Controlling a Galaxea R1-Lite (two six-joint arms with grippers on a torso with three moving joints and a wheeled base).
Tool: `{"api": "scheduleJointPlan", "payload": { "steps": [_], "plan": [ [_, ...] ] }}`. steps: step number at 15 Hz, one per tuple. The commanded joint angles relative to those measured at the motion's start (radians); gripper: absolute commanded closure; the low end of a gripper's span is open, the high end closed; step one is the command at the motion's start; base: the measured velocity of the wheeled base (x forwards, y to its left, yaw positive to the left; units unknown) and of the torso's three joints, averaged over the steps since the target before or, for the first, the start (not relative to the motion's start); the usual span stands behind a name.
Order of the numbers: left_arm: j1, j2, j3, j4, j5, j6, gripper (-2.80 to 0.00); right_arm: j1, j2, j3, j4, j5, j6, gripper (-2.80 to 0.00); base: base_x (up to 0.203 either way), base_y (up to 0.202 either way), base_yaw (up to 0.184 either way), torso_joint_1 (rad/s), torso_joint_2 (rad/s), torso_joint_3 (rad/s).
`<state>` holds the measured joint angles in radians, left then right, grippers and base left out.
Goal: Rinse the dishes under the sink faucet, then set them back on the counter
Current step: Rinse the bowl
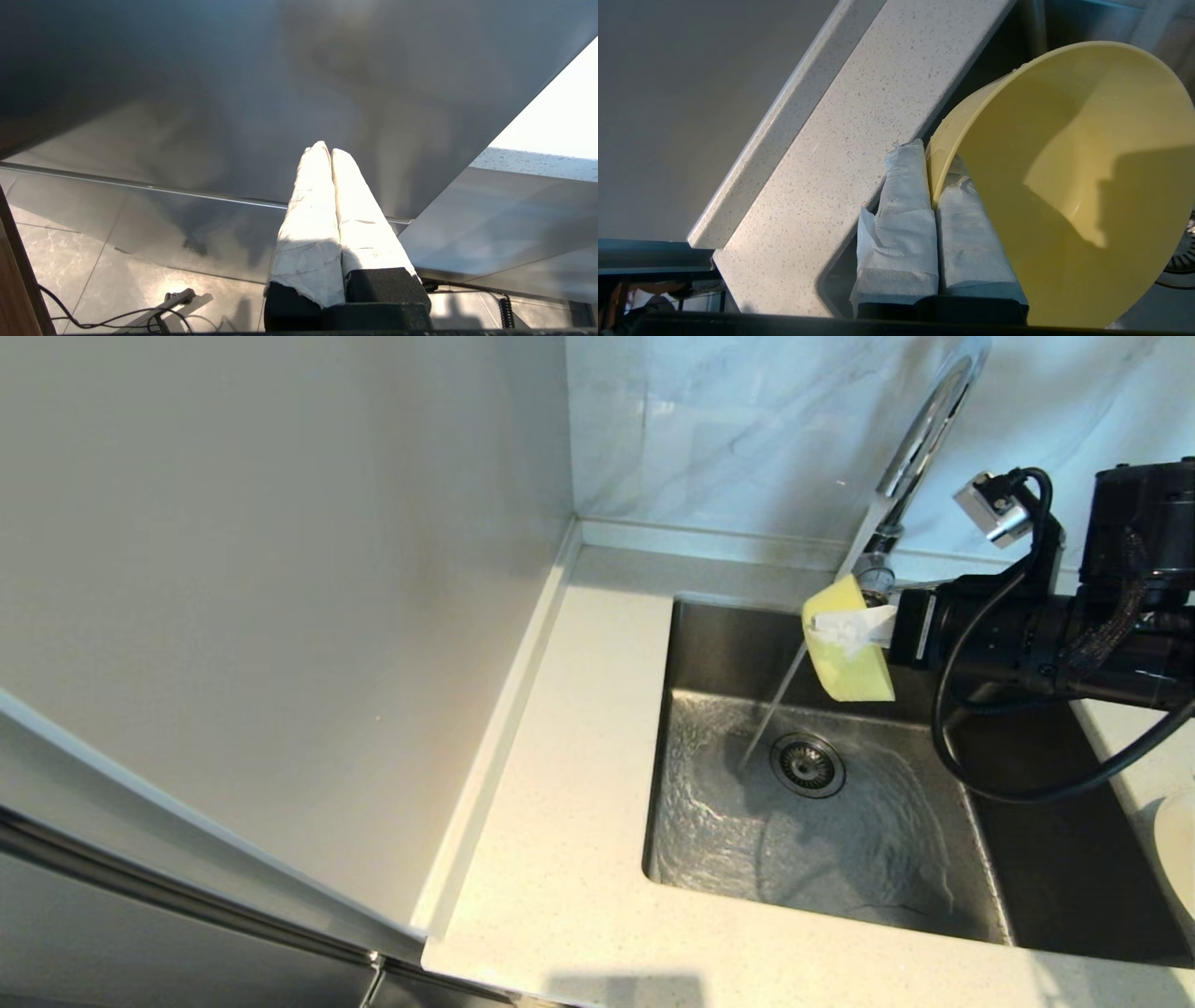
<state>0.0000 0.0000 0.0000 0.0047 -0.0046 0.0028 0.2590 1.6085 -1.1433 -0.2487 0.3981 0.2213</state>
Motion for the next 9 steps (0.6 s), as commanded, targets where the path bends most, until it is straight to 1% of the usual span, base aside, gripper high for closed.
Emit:
{"api": "scheduleJointPlan", "payload": {
  "steps": [1,4,9],
  "plan": [
    [0.000,0.000,0.000,0.000,0.000,0.000,0.00,0.018,0.036,-0.011,-0.003,0.000,0.001,0.00,0.000,0.000,0.000,0.000,0.00,0.000],
    [0.000,0.000,0.000,0.000,0.000,0.000,0.00,0.073,0.078,-0.055,-0.003,-0.061,0.001,0.00,0.000,0.000,0.000,0.000,0.00,0.000],
    [0.000,0.000,0.000,0.000,0.000,0.000,0.00,0.082,0.125,-0.083,-0.001,-0.068,0.000,0.00,0.000,0.000,0.000,0.000,0.00,0.000]
  ]
}}
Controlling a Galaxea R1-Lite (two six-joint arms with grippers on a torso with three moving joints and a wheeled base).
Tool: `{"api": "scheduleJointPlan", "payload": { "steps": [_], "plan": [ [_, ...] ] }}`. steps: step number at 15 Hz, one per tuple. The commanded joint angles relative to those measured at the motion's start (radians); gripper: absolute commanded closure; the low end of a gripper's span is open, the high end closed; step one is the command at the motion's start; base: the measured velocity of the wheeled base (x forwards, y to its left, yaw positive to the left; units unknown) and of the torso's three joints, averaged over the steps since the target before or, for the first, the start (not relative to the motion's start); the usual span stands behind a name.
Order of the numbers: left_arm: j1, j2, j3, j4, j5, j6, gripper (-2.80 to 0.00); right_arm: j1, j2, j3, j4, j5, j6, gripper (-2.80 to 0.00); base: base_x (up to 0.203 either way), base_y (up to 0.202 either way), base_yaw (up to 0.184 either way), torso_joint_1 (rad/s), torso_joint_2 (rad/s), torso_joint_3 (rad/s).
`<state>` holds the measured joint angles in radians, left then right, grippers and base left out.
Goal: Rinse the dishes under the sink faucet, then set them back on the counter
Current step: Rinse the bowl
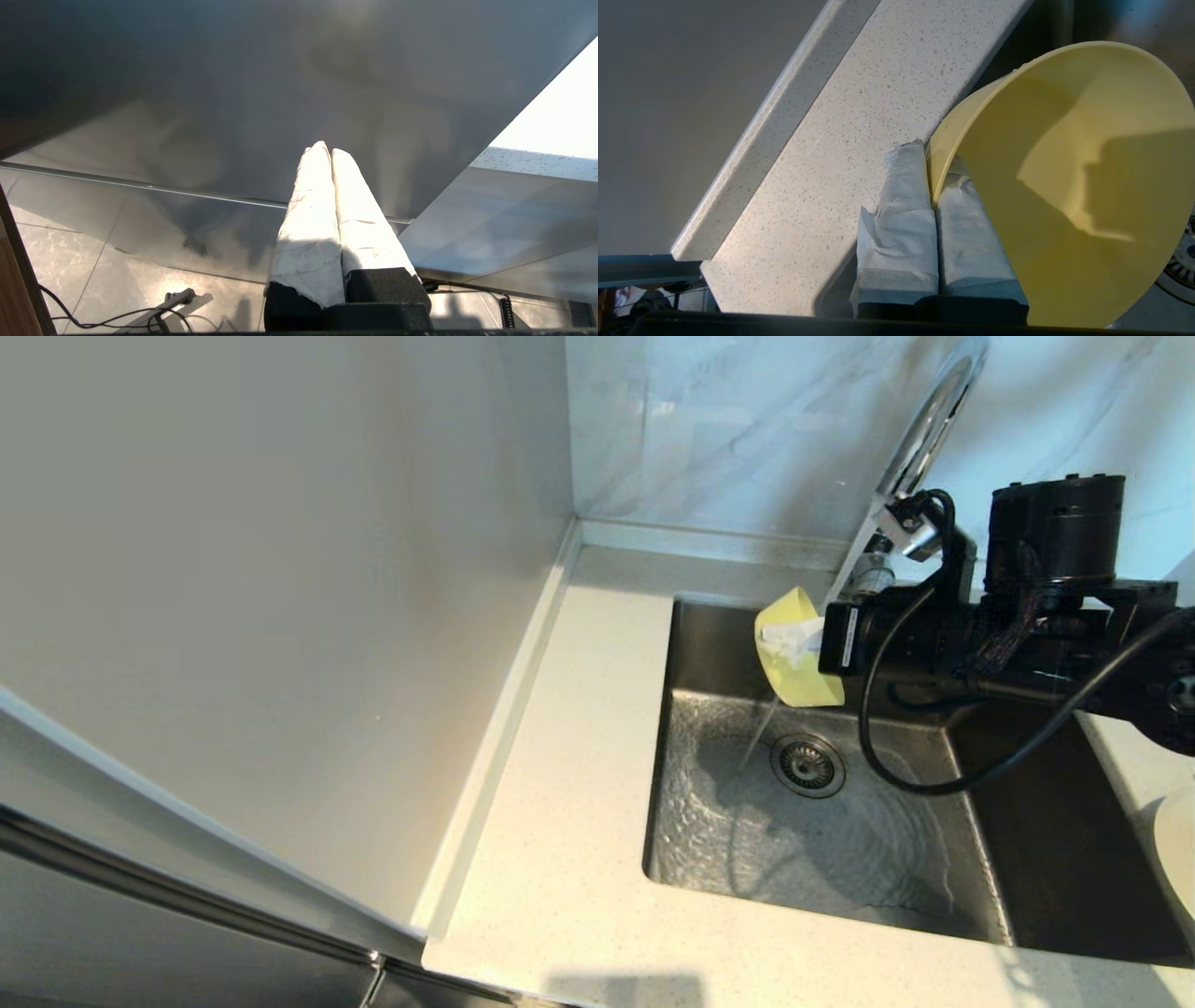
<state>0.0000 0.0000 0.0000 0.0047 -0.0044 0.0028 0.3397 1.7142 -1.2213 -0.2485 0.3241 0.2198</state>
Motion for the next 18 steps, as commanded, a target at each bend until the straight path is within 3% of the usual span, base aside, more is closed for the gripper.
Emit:
{"api": "scheduleJointPlan", "payload": {
  "steps": [1,3,14,18],
  "plan": [
    [0.000,0.000,0.000,0.000,0.000,0.000,0.00,0.001,0.028,-0.012,-0.002,-0.018,0.001,0.00,0.000,0.000,0.000,0.000,0.00,0.000],
    [0.000,0.000,0.000,0.000,0.000,0.000,0.00,0.001,0.049,-0.028,-0.003,-0.070,0.001,0.00,0.000,0.000,0.000,0.000,0.00,0.000],
    [0.000,0.000,0.000,0.000,0.000,0.000,0.00,-0.008,0.033,-0.022,0.005,-0.092,0.002,0.00,0.000,0.000,0.000,0.000,0.00,0.000],
    [0.000,0.000,0.000,0.000,0.000,0.000,0.00,-0.108,-0.059,0.092,0.004,-0.075,0.045,0.00,0.000,0.000,0.000,0.000,0.00,0.000]
  ]
}}
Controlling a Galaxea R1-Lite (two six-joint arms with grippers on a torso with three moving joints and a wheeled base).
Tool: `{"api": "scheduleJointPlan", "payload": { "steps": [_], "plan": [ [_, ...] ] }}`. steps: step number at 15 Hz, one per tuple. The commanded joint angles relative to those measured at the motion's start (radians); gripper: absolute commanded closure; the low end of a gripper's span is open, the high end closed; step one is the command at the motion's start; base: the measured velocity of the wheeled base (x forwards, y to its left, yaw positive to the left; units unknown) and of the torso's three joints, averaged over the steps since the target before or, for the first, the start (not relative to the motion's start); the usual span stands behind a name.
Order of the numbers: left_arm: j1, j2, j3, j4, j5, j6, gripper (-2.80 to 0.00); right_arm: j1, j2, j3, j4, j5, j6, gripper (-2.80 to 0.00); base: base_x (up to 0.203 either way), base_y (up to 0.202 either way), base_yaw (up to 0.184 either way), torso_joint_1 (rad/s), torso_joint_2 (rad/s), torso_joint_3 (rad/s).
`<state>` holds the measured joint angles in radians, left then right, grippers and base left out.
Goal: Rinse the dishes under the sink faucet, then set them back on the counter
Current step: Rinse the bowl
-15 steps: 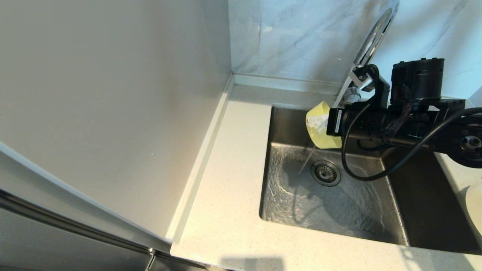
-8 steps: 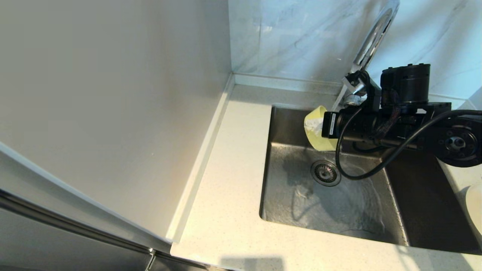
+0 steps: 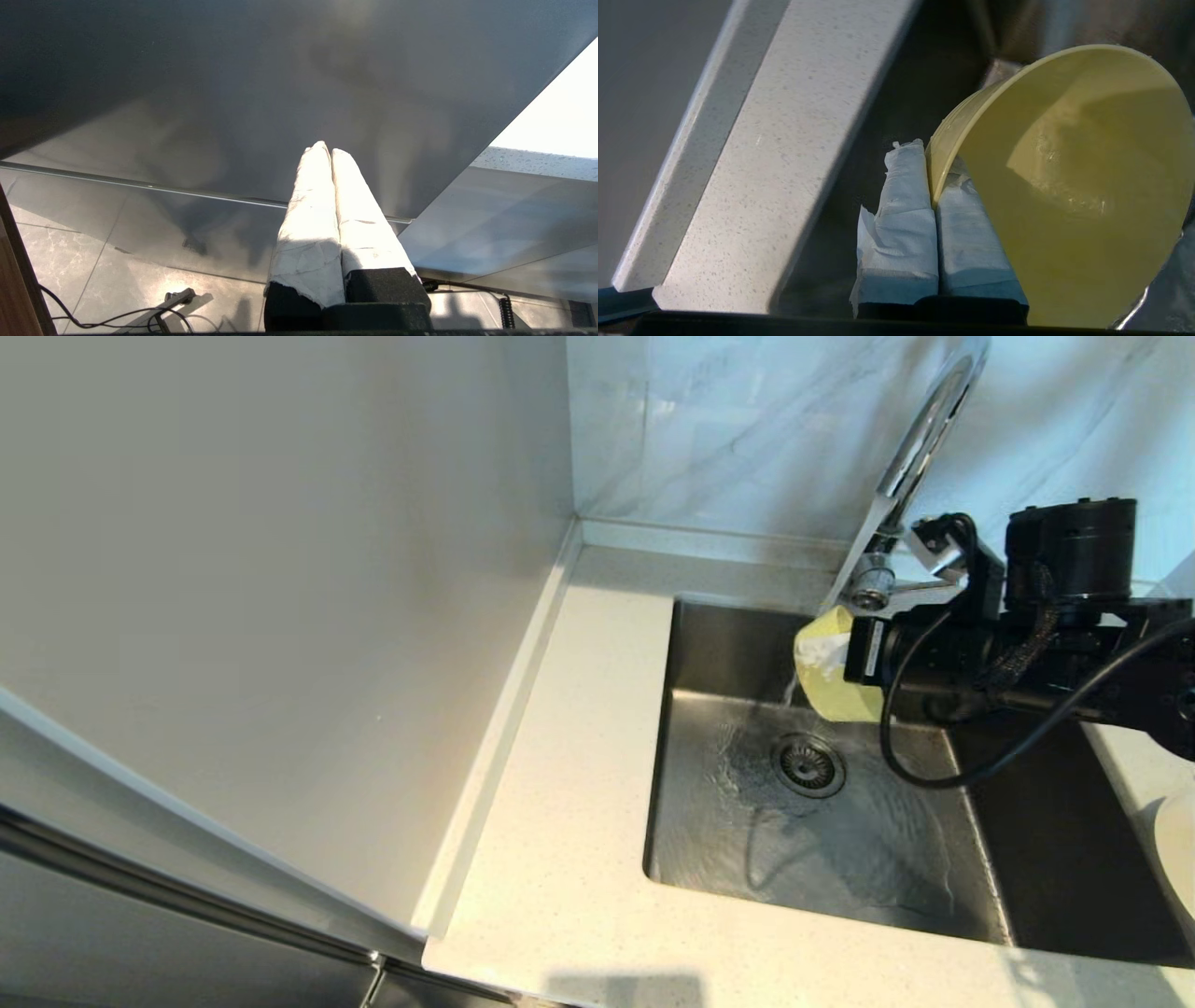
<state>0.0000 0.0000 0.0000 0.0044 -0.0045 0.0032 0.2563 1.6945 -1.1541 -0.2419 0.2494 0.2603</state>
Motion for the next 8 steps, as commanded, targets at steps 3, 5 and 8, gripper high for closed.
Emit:
{"api": "scheduleJointPlan", "payload": {
  "steps": [3,5,8],
  "plan": [
    [0.000,0.000,0.000,0.001,0.000,0.000,0.00,-0.188,-0.084,0.096,-0.021,0.131,0.169,0.00,0.000,0.000,0.000,0.000,0.00,0.000],
    [0.000,0.000,0.000,0.000,0.000,0.000,0.00,-0.278,-0.080,0.102,-0.130,0.251,0.465,0.00,0.000,0.000,0.000,0.000,0.00,0.000],
    [0.000,0.000,0.000,0.000,0.000,0.000,0.00,-0.436,-0.052,0.109,-0.417,0.452,0.909,0.00,0.000,0.000,0.000,0.000,0.00,0.000]
  ]
}}
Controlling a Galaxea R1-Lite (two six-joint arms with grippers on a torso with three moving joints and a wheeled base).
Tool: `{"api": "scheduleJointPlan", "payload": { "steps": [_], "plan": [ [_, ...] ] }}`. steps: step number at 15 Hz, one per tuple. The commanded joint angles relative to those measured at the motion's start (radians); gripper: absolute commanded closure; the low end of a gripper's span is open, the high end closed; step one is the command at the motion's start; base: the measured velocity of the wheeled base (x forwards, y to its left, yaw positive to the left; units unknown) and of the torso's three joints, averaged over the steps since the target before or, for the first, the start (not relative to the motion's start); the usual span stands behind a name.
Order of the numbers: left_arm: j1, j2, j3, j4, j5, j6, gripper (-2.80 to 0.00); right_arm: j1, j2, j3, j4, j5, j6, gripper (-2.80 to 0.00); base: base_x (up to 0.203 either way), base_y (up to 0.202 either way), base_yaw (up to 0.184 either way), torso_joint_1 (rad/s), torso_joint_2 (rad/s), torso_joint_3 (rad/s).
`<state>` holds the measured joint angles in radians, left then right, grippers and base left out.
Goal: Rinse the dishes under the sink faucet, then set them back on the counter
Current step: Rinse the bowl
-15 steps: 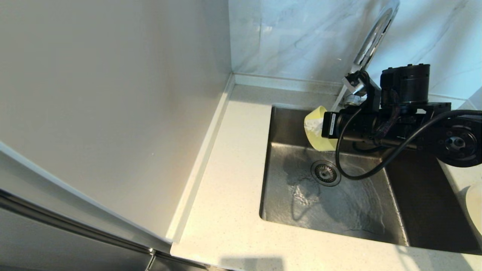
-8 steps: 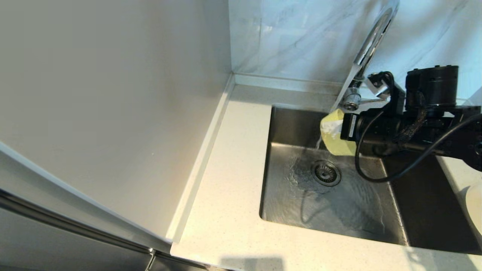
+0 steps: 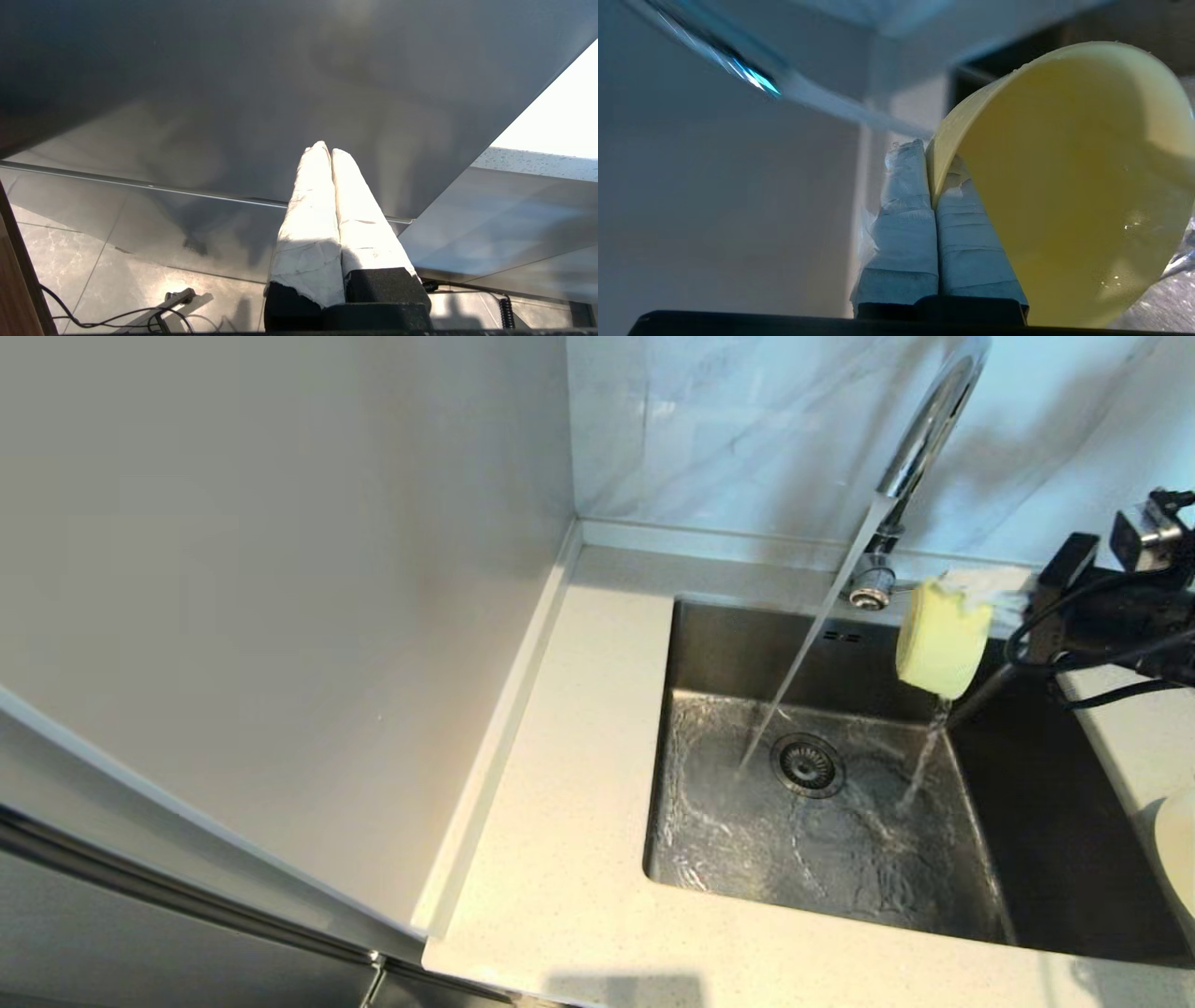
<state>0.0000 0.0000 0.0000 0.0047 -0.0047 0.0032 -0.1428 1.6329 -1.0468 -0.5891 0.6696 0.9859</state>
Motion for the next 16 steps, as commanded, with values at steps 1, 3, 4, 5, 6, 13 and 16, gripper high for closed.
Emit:
{"api": "scheduleJointPlan", "payload": {
  "steps": [1,3,4,5,6,13,16],
  "plan": [
    [0.000,0.000,0.000,0.000,0.000,0.000,0.00,-0.089,0.031,0.010,-0.193,0.080,0.340,0.00,0.000,0.000,0.000,0.000,0.00,0.000],
    [0.000,0.000,0.000,0.000,0.000,0.000,0.00,-0.161,0.095,0.060,-0.501,0.133,0.580,0.00,0.000,0.000,0.000,0.000,0.00,0.000],
    [0.000,0.000,0.000,0.000,0.000,0.000,0.00,-0.195,0.138,0.097,-0.664,0.153,0.700,0.00,0.000,0.000,0.000,0.000,0.00,0.000],
    [0.000,0.000,0.000,0.000,0.000,0.000,0.00,-0.214,0.183,0.152,-0.775,0.169,0.773,0.00,0.000,0.000,0.000,0.000,0.00,0.000],
    [0.000,0.000,0.000,0.000,0.000,0.000,0.00,-0.226,0.241,0.222,-0.856,0.181,0.805,0.00,0.000,0.000,0.000,0.000,0.00,0.000],
    [0.000,0.000,0.000,0.000,0.000,0.000,0.00,-0.329,0.034,-0.089,-0.728,0.259,0.847,0.00,0.000,0.000,0.000,0.000,0.00,0.000],
    [0.000,0.000,0.000,0.000,0.000,0.000,0.00,-0.369,-0.026,-0.136,-0.529,0.312,0.836,0.00,0.000,0.000,0.000,0.000,0.00,0.000]
  ]
}}
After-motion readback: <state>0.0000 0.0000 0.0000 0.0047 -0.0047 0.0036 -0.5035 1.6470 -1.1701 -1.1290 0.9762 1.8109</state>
